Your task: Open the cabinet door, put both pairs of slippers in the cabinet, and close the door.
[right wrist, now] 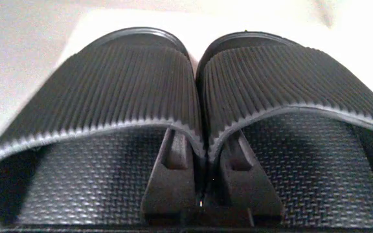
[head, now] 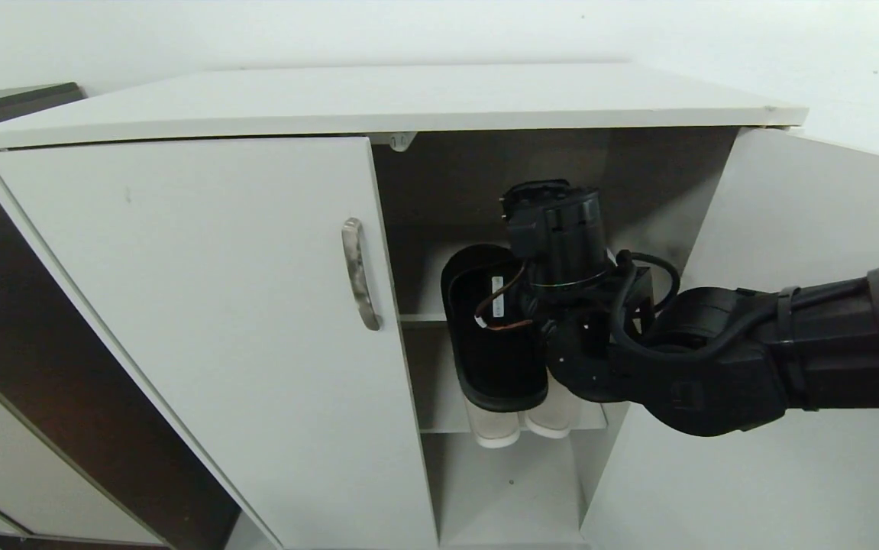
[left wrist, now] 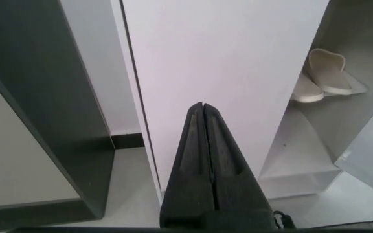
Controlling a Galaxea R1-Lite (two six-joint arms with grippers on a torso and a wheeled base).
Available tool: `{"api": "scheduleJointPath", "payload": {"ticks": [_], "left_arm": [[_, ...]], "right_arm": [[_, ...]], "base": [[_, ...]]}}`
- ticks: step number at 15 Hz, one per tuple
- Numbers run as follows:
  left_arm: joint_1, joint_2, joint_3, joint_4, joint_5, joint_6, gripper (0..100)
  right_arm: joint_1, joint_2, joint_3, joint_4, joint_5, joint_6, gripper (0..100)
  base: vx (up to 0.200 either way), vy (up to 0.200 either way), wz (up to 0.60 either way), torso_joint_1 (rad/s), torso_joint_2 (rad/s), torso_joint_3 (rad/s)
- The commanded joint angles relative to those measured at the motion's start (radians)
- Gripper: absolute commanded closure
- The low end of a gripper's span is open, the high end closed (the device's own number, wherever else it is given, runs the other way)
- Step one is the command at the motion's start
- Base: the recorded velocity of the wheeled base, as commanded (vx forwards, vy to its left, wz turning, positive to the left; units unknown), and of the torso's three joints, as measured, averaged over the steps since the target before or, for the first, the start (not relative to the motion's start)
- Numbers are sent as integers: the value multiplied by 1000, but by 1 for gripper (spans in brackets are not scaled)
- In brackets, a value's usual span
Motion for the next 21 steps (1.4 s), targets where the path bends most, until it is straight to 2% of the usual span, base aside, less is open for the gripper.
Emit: {"api": "scheduleJointPath", "payload": {"ticks": [1,3,6,11,20,21], "left_arm": [[0,1,0,0,0,0,100],[0,1,0,0,0,-2,100],[0,1,0,0,0,-2,100],[0,1,0,0,0,-5,100],[0,1,0,0,0,-5,100],[0,1,0,0,2,-5,100]], "right_arm": [[-14,25,-3,-29,17,-3,100],[-39,62,-35,-51,45,-14,100],[-86,143,-158,-41,74,-35,100],[-134,263,-455,134,85,-49,100],[-142,306,-494,134,86,-49,100],[-142,304,-486,135,85,-49,0]], "base": [[0,0,0,0,0,0],[0,0,0,0,0,0],[0,0,0,0,0,0],[0,0,0,0,0,0],[0,0,0,0,0,0],[0,0,0,0,0,0]]}}
